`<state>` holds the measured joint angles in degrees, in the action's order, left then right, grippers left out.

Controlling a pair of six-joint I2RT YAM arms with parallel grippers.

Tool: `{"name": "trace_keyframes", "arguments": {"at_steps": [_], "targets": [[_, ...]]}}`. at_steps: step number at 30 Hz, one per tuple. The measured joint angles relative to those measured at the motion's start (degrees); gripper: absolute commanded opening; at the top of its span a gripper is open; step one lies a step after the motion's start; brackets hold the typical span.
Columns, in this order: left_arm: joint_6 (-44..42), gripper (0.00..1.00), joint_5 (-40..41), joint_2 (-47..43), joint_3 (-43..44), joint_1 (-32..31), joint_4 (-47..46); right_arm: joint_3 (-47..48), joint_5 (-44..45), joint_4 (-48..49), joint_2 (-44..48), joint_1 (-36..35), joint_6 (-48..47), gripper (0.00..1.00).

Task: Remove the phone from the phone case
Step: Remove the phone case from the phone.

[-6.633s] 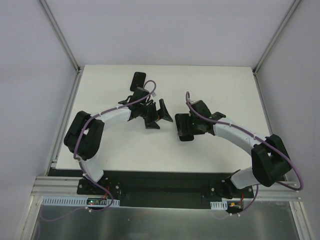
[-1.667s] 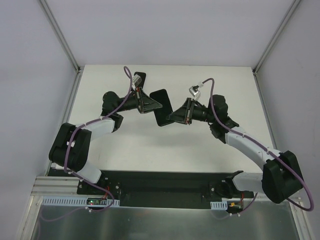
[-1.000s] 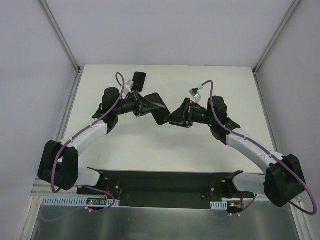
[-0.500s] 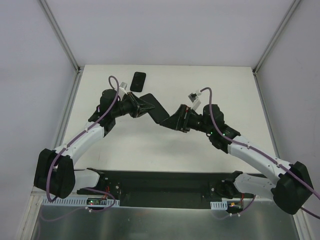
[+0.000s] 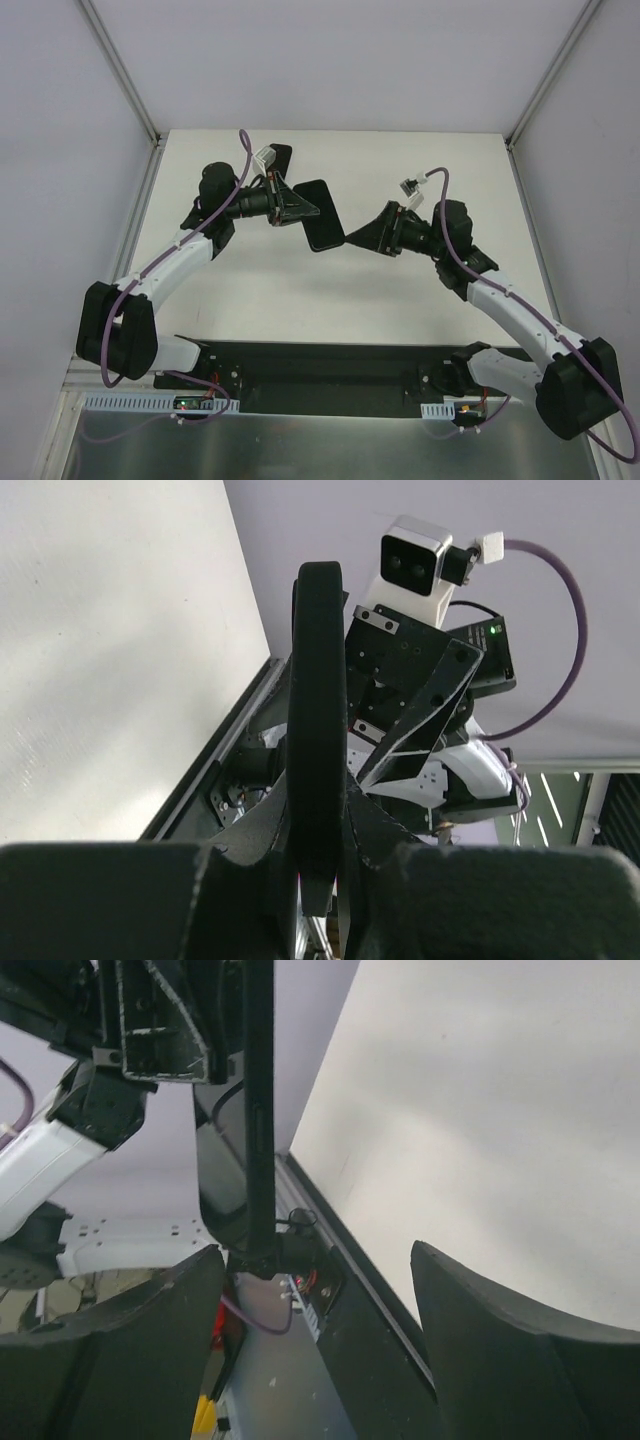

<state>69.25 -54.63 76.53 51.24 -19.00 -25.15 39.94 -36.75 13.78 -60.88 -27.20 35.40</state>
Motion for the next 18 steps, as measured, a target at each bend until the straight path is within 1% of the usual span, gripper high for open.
{"name": "trace_keyframes", "arguments": {"at_steps": [4, 5, 7, 8, 10, 11, 13, 14, 18], "targets": [[0.26, 0.00, -1.81, 0.31, 0.07, 0.00, -1.01, 0.00, -5.73, 5.44, -1.95, 0.11, 2.36, 0.68], [0.31, 0.00, -2.16, 0.31, 0.07, 0.00, -1.22, 0.00, -6.84, 7.23, -2.49, 0.11, 3.28, 0.65], [0.37, 0.00, -2.47, 0.35, 0.11, 0.00, -1.68, -0.04, -8.70, 10.54, -3.43, 0.11, 5.16, 0.61], [0.39, 0.00, -2.51, 0.39, 0.15, 0.00, -1.84, -0.04, -9.46, 12.41, -3.98, 0.11, 6.49, 0.56], [0.42, 0.00, -2.60, 0.42, 0.17, 0.00, -2.16, -0.13, -10.95, 16.65, -5.18, 0.11, 8.92, 0.53], [0.44, 0.00, -2.75, 0.42, 0.17, 0.00, -2.36, -0.15, -11.34, 18.16, -5.62, 0.11, 9.88, 0.47], [0.55, 0.00, -3.02, 0.52, 0.17, 0.00, -2.91, -0.37, -12.28, 22.38, -6.93, 0.11, 12.59, 0.42], [0.66, 0.00, -3.15, 0.59, 0.17, 0.00, -3.08, -0.48, -12.61, 23.98, -7.54, 0.11, 13.55, 0.36], [0.98, 0.00, -3.45, 0.74, 0.48, 0.20, -3.50, -1.70, -13.25, 28.15, -9.64, 0.17, 16.74, 0.23]]}}
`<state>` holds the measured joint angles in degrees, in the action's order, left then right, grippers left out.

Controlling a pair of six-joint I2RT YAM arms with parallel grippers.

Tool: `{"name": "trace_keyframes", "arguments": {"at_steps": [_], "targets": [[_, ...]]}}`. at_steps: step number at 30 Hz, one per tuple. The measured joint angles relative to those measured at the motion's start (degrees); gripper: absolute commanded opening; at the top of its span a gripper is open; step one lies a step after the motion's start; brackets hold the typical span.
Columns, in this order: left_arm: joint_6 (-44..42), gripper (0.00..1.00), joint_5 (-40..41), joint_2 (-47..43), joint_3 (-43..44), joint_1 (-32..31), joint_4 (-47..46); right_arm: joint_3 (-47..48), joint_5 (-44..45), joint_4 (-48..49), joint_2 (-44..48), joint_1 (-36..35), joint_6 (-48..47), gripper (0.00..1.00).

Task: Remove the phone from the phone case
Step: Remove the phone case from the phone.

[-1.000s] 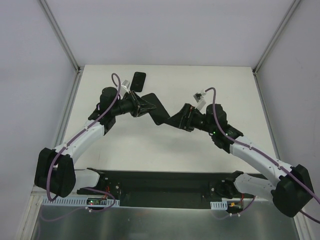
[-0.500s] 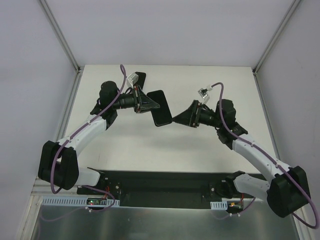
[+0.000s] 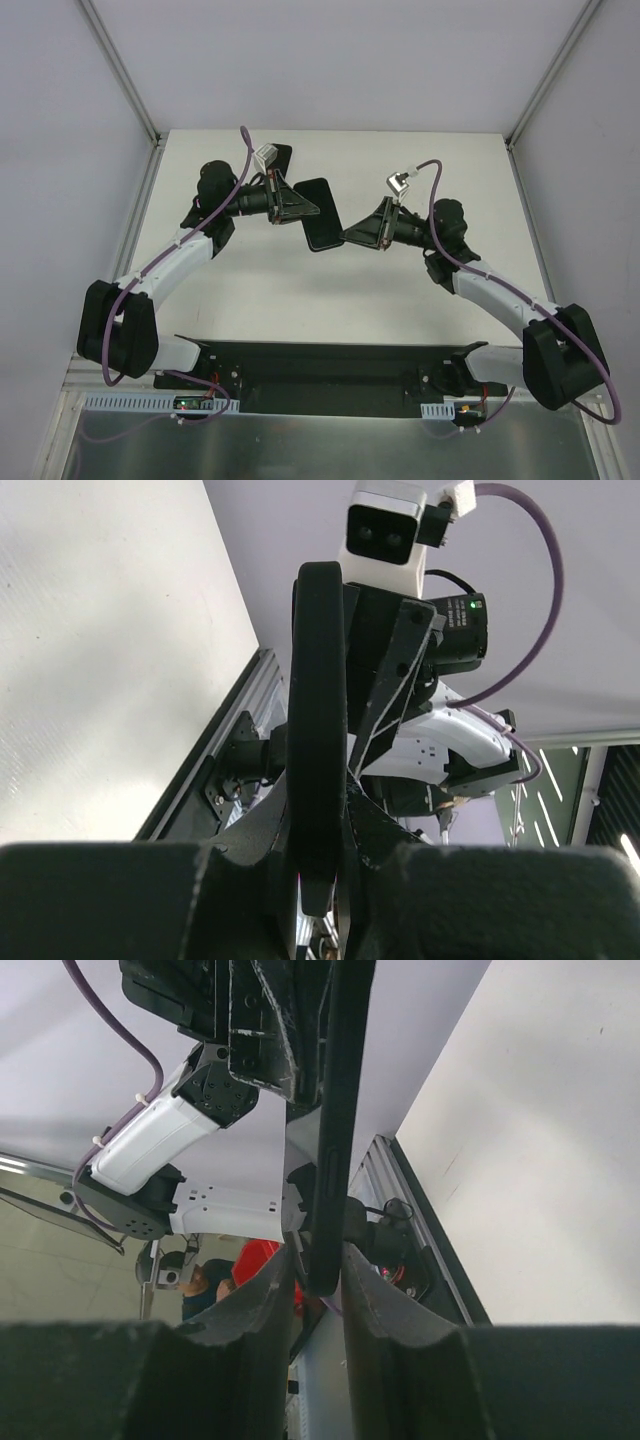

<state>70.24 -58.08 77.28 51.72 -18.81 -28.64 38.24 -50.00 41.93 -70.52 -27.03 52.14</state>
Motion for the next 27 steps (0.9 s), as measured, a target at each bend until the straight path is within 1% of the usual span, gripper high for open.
{"name": "trace_keyframes", "arguments": {"at_steps": [2, 4, 7, 12, 15, 18, 21, 24, 27], "targets": [[0.09, 0.00, -0.11, 0.09, 0.00, 0.15, -0.22, -0.55, -0.15, 1.18, -0.44, 0.00, 0.83, 0.18], [0.33, 0.00, -0.24, 0.15, 0.02, 0.15, -0.52, -0.66, -0.26, 1.64, -0.61, -0.02, 1.40, 0.16], [0.50, 0.00, -0.42, 0.35, 0.28, 0.15, -1.18, -0.66, -0.22, 2.16, -0.70, 0.00, 1.97, 0.03], [0.98, 0.00, -0.57, 0.48, 0.33, 0.17, -2.69, -0.74, -0.22, 3.85, -1.29, -0.04, 3.23, 0.01], [2.34, 0.00, -1.40, 1.36, 0.33, 0.52, -5.60, -1.77, -0.28, 9.77, -2.78, -0.07, 6.64, 0.01], [5.81, 0.00, -2.62, 3.78, 0.33, 1.31, -11.72, -2.27, -0.15, 18.03, -6.16, 0.07, 12.13, 0.01], [13.16, 0.00, -4.09, 9.16, 0.13, 2.10, -23.30, -2.23, 0.76, 23.47, -9.75, 0.11, 17.20, 0.01], [23.30, 0.00, -4.79, 16.02, 0.09, 2.43, -33.97, -1.84, 1.36, 24.28, -10.60, -0.09, 19.32, 0.02], [30.71, 0.00, -5.14, 20.15, 0.09, 2.43, -40.11, -0.96, 1.31, 23.45, -10.60, -0.70, 19.87, 0.02]]}}
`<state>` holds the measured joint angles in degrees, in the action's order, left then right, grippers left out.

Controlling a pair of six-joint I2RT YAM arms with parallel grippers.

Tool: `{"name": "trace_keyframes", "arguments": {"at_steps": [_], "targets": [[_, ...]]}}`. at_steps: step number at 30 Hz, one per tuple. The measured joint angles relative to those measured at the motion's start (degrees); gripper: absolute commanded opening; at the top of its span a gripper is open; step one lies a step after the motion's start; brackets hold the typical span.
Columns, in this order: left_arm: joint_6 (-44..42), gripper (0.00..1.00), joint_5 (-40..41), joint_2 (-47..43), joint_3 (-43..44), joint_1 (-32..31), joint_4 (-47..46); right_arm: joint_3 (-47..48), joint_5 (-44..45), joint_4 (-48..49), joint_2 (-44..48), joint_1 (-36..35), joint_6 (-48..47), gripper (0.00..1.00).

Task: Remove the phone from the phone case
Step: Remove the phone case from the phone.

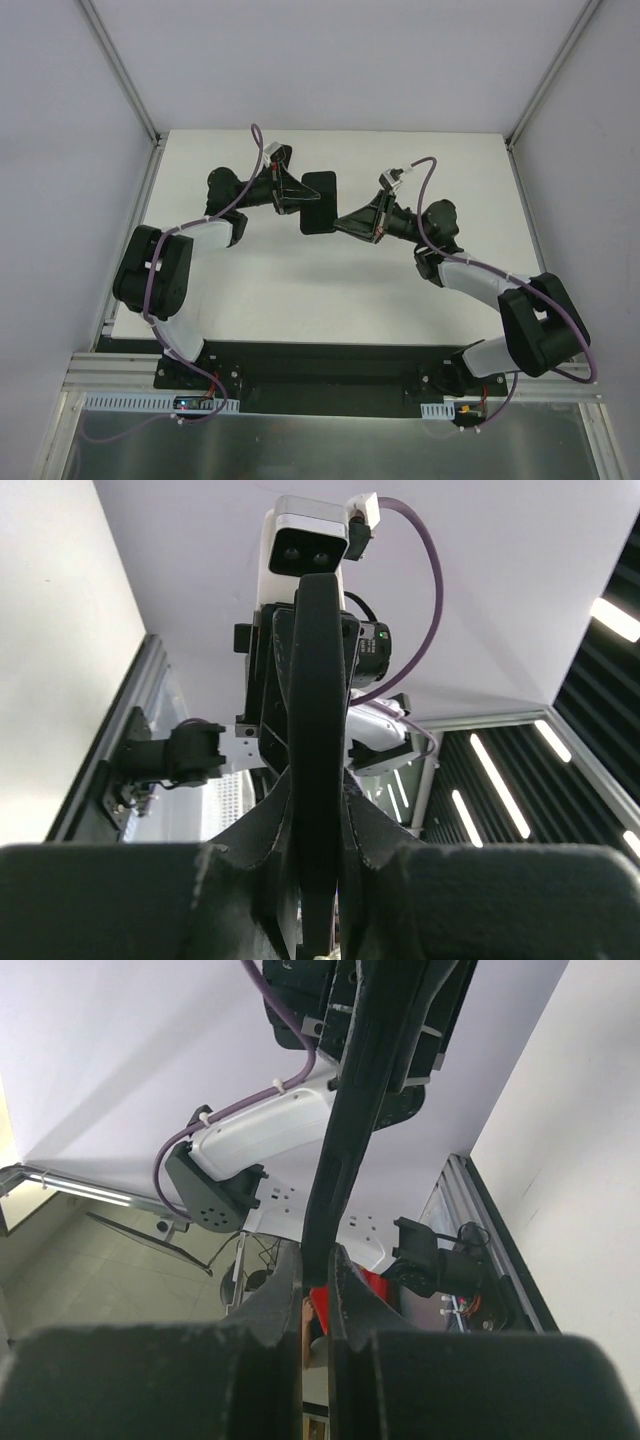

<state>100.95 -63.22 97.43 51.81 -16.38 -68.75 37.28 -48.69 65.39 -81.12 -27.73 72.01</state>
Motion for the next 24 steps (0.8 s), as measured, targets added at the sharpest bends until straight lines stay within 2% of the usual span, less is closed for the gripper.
{"name": "trace_keyframes", "arguments": {"at_steps": [8, 13, 15, 19, 21, 24], "targets": [[8.72, 0.00, -0.87, 0.81, 0.76, -0.17, -8.35, 3.87, -3.21, -2.03, 1.33, -2.25, -2.16, 0.01], [9.49, 0.00, -0.98, 0.02, 0.70, -0.55, -9.42, 3.98, -4.79, -2.34, 2.01, -2.78, -6.38, 0.01], [9.16, 0.00, -1.01, -0.68, 0.17, -0.55, -9.40, 4.24, -4.94, -5.35, 3.06, -3.23, -10.19, 0.01], [8.04, 0.00, -0.94, -2.51, -1.38, -0.55, -9.40, 6.21, -4.37, -18.18, 7.10, -4.50, -21.57, 0.01], [7.32, 0.00, -0.94, -3.04, -1.84, -0.55, -9.46, 9.62, -1.90, -32.06, 10.32, -6.12, -31.98, 0.01], [7.76, 0.00, -0.85, -3.50, -2.14, -0.79, -9.44, 14.21, 2.14, -46.69, 13.38, -8.41, -43.76, 0.01]]}}
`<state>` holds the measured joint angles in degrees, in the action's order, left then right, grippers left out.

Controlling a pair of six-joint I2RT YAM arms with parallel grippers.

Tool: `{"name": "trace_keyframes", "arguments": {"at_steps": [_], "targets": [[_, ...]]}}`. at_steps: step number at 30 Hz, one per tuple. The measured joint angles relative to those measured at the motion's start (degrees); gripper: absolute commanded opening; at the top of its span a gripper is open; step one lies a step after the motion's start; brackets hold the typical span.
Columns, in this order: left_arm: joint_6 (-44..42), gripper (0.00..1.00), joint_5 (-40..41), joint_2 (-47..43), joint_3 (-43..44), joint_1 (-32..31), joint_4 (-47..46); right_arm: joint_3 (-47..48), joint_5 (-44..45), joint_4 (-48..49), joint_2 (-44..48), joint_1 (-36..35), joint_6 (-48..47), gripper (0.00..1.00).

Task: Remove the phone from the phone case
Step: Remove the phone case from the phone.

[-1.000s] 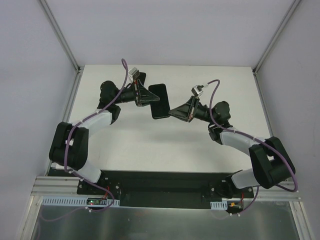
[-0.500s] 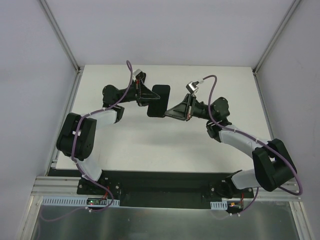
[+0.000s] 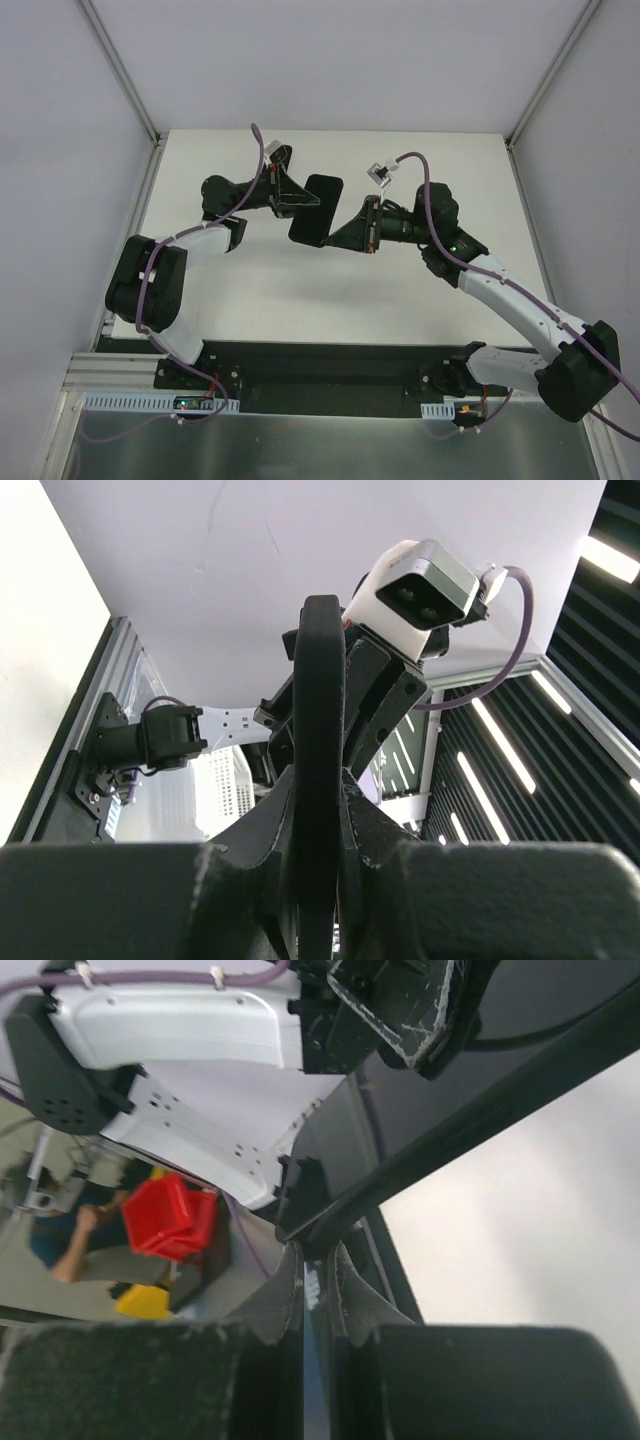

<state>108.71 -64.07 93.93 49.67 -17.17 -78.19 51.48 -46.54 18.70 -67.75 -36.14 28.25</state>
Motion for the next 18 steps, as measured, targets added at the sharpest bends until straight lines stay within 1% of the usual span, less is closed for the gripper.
{"name": "trace_keyframes", "arguments": {"at_steps": [2, 6, 9, 14, 15, 17, 18], "targets": [[-0.07, 0.00, 0.00, -0.48, -0.02, -0.35, 0.02, 1.38, 1.73, -5.84, 1.33, -0.76, -5.42, 0.02], [-0.39, 0.00, 0.15, -0.63, -0.72, -0.46, 0.35, 1.90, 2.78, -10.40, 2.01, -1.27, -10.27, 0.02], [-0.22, 0.00, 4.20, -0.50, -1.29, -0.39, 2.97, 1.90, 2.05, -12.15, 1.86, -2.95, -11.19, 0.02], [-0.28, 0.00, 6.75, -0.52, -1.86, -0.24, 4.81, 1.90, 2.47, -11.74, 0.59, -3.82, -9.62, 0.02], [-0.33, 0.00, 7.06, -0.55, -1.88, -0.24, 4.83, 1.90, 3.04, -11.67, 0.31, -3.82, -9.01, 0.15], [-0.76, 0.00, 7.43, -0.70, -1.90, -0.24, 4.85, 1.88, 4.24, -11.72, 0.17, -3.82, -7.87, 0.27], [-1.07, 0.00, 7.50, -0.85, -1.95, -0.24, 4.85, 1.86, 4.92, -11.67, 0.22, -3.82, -7.39, 0.44]]}}
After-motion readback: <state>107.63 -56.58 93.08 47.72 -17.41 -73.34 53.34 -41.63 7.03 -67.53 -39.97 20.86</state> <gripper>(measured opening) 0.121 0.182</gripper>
